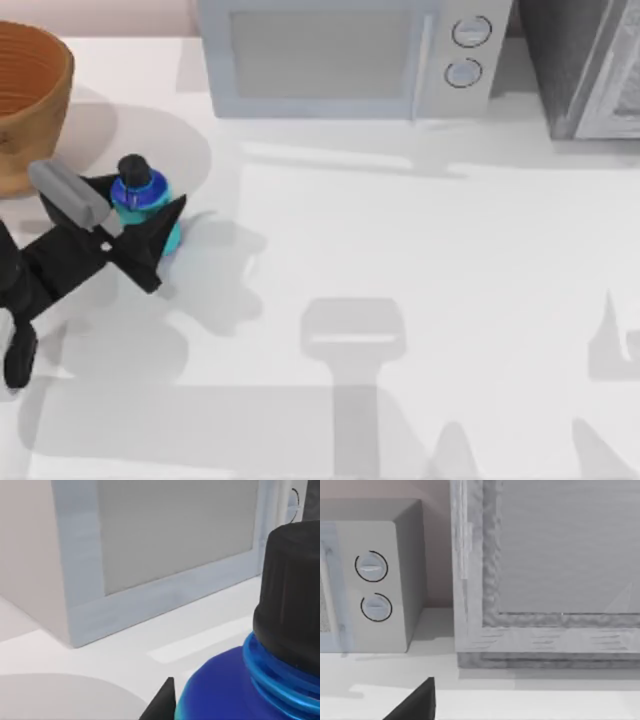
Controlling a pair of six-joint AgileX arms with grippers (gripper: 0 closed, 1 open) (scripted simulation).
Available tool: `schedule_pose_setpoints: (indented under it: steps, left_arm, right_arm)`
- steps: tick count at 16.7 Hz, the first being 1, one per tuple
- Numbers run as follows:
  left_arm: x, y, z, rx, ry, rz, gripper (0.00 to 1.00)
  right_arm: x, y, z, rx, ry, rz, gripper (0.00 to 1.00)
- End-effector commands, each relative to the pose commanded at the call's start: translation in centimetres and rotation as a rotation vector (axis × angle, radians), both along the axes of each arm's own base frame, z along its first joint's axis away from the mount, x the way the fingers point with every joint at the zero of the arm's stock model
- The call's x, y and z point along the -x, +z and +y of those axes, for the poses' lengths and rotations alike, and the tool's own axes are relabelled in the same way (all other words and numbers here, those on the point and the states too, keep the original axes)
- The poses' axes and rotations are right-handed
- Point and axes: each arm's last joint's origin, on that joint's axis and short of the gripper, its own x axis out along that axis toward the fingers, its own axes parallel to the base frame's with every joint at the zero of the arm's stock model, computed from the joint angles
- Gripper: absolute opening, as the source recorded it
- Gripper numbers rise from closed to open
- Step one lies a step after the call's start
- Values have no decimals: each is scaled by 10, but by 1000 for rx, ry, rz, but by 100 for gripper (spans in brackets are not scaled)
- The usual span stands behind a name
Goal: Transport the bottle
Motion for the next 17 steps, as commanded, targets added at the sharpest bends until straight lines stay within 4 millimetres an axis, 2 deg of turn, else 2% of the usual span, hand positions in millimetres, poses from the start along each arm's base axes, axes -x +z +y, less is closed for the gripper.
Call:
schedule_pose_setpoints:
  steps: [13, 17]
  left_arm:
    - [0, 0, 0, 0, 0, 0, 98]
    - [0, 0, 0, 0, 0, 0, 100]
  right_arm:
    - [0, 0, 0, 0, 0, 0, 100]
    - [0, 0, 0, 0, 0, 0, 100]
